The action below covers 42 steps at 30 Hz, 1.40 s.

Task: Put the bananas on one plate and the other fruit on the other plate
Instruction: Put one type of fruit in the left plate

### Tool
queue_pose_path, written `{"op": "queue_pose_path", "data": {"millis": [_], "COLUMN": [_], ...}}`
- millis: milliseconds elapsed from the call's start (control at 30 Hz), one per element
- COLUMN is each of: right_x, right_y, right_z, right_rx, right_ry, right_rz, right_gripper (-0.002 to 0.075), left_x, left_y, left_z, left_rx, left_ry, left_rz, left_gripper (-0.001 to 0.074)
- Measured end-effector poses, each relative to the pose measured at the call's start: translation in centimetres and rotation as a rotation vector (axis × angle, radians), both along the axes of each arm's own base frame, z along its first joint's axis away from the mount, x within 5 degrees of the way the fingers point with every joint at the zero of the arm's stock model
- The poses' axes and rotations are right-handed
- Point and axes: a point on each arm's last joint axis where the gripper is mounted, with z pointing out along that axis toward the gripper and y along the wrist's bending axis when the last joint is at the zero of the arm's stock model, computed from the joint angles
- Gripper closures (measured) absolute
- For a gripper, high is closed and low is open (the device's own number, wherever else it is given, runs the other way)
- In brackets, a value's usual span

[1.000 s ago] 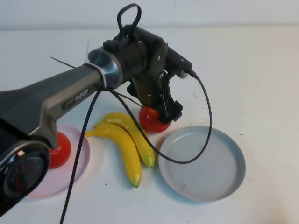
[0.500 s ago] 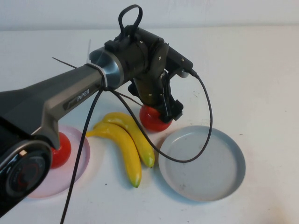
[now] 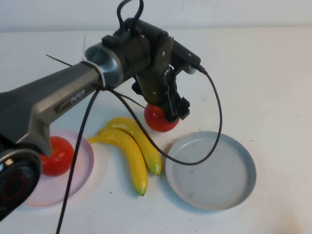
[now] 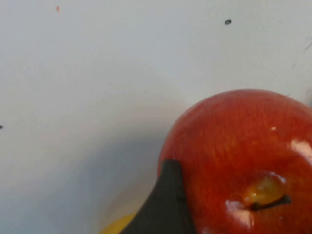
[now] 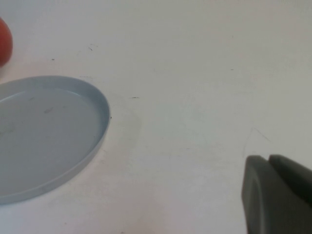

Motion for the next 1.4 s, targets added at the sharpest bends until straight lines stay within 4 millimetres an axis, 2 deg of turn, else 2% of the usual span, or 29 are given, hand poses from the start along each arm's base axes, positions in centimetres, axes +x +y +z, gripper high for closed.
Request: {"op": "queue_pose_path", "data": {"millis": [233, 367, 600, 767, 1133, 1300, 1400], "right_x": [0.0, 0.0, 0.0, 0.0, 0.0, 0.0, 0.0], "right_y": [0.0, 0.0, 0.0, 0.0, 0.0, 0.0, 0.0], "right_z": [0.0, 0.0, 0.0, 0.0, 0.0, 0.0, 0.0], "right_rx": [0.0, 0.0, 0.0, 0.0, 0.0, 0.0, 0.0], "right_ry": [0.0, 0.0, 0.0, 0.0, 0.0, 0.0, 0.0], "right_rz": [0.0, 0.0, 0.0, 0.0, 0.0, 0.0, 0.0], "right_gripper": [0.0743, 0.0743, 0.0743, 0.0743, 0.0743, 0.0743, 0.0743], "left_x": [-2.6, -4.9, -10.6, -13.8, -15.1, -15.5, -15.3], "left_y": [2.1, 3.9, 8.4, 11.7, 19.5, 21.6, 22.2], "left_z": [6.4, 8.2, 8.3, 8.3, 4.5, 3.2, 2.5], "left_rx": [-0.041, -0.036, -0.003, 0.052, 0.127, 0.147, 0.121], "left_ry": [-0.038, -0.028, 0.051, 0.076, 0.181, 0.221, 0.196], "left_rz": [0.03, 0.042, 0.129, 0.218, 0.515, 0.604, 0.627], "left_gripper": [0.0148, 0.0148, 0.0148, 0.0148, 0.0148, 0.0148, 0.0148]}}
